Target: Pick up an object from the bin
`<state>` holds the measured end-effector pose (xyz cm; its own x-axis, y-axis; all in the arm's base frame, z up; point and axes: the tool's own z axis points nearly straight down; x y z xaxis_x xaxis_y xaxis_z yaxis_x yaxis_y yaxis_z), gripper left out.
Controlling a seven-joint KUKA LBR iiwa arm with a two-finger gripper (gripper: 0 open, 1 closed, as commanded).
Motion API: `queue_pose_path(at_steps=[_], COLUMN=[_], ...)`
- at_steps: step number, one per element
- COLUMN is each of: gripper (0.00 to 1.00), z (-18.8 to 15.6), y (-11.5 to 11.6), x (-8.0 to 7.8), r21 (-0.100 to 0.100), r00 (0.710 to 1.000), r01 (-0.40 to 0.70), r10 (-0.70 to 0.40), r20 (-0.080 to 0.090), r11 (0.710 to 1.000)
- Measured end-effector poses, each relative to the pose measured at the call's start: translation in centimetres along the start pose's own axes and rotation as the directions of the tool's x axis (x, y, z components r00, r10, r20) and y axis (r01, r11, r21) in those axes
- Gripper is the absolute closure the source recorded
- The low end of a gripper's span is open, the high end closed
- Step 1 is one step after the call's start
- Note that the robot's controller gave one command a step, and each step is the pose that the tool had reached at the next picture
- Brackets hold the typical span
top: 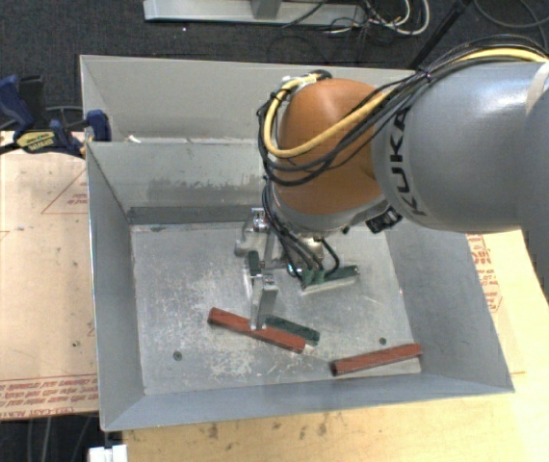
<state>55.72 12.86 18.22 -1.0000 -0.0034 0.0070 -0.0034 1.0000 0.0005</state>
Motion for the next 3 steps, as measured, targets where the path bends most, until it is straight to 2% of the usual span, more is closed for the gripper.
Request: queue_pose_path(at_steps=[1, 2, 3], gripper=[0.00, 1.00, 1.00], z=[-0.4, 10.2, 10.2], y=[-0.1, 0.2, 0.2], x=[-0.2, 3.2, 3.2], r21=[-0.001, -0.006, -0.006], r00=[1.000, 0.997, 0.997], r01=[-0.003, 0.075, 0.075], r10=[0.003, -0.075, -0.075], r20=[0.007, 0.034, 0.034], r11=[1.000, 0.997, 0.997])
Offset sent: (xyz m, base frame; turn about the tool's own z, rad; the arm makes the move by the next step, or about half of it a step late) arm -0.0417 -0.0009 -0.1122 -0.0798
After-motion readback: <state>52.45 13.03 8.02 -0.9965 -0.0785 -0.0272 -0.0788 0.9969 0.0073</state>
